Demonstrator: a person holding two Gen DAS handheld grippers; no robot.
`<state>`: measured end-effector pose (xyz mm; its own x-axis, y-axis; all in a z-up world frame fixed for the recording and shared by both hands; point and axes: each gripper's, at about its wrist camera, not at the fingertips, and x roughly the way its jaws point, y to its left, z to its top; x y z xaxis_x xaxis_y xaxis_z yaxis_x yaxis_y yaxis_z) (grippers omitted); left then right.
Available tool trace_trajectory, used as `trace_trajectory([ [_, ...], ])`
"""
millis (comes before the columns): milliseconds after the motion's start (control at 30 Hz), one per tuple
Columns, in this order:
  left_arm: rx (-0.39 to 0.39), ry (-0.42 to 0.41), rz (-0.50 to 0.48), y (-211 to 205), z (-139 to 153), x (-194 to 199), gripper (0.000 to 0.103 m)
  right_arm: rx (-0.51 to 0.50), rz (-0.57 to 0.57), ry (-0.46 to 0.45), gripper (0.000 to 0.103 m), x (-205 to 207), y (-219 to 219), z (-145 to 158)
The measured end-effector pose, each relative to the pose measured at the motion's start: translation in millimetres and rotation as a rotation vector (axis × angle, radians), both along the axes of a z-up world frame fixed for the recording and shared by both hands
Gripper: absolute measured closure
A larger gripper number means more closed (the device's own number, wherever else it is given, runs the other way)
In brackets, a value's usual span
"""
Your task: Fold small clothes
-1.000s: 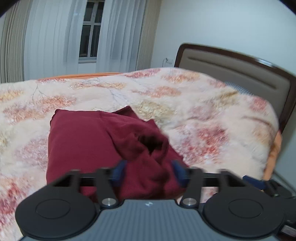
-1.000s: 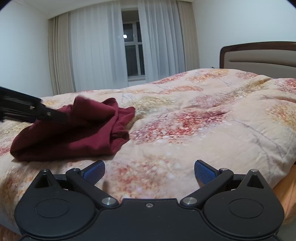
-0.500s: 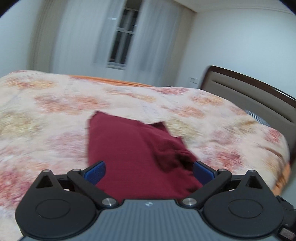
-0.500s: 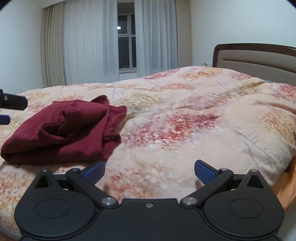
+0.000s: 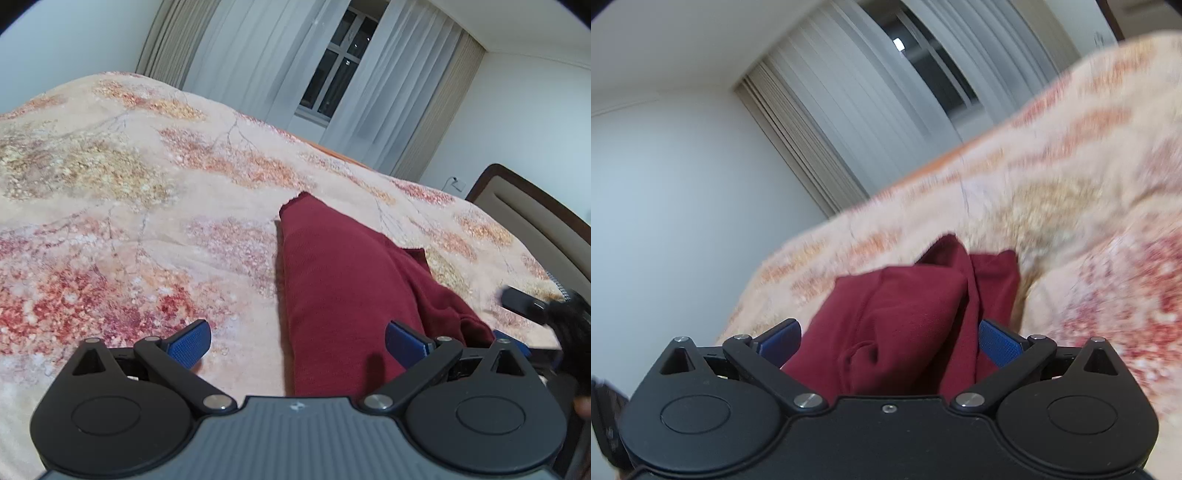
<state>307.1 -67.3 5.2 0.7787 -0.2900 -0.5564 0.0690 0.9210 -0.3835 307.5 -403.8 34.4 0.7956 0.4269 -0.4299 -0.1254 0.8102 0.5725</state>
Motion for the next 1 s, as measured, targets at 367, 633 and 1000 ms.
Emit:
trace_trajectory([
  [367,0.004,0.018,-0.020,-3,-7,0,0.000,0.126,-0.060,0.192,0.060,38,-2,-31],
  [633,-0.010,-0.054,0.002,2,16,-3,0.000,-0.055,-0.063,0.024,0.093,34,13,0],
  [1000,0.048,0.018,-0.062,-26,6,18,0.000,-0.159,-0.108,-0.074,0.092,29,-17,19],
])
